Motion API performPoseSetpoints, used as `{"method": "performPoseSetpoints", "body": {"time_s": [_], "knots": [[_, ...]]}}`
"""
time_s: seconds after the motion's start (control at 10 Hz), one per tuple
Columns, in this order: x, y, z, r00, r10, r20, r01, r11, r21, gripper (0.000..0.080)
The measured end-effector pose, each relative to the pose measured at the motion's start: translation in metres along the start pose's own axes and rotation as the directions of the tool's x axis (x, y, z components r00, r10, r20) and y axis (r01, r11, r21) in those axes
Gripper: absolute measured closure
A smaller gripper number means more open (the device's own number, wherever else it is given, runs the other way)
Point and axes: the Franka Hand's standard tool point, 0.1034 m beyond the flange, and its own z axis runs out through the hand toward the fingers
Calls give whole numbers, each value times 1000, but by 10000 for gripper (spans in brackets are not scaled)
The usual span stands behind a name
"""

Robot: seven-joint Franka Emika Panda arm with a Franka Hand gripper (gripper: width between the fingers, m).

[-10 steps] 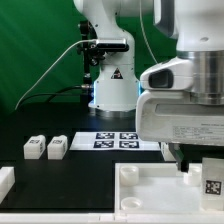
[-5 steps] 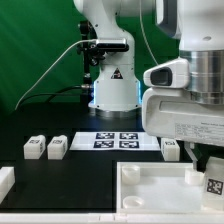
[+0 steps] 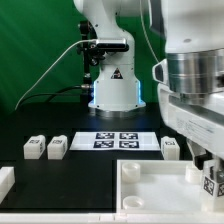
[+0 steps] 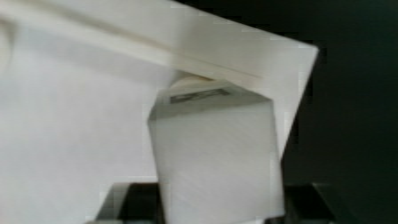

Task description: Assemble one leg

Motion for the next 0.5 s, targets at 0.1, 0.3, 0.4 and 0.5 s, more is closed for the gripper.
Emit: {"method": "performPoseSetpoints", "body": {"time_s": [0.1, 0.3, 0.4, 0.5], "knots": [[-1, 1, 0, 992, 126, 29, -126, 992, 8, 501], [-4, 1, -3, 919, 392, 49, -393, 919, 22, 501], [-3, 2, -3, 888, 456, 50, -458, 889, 17, 501], [-1, 2, -3, 880, 473, 48, -474, 881, 13, 501]]}}
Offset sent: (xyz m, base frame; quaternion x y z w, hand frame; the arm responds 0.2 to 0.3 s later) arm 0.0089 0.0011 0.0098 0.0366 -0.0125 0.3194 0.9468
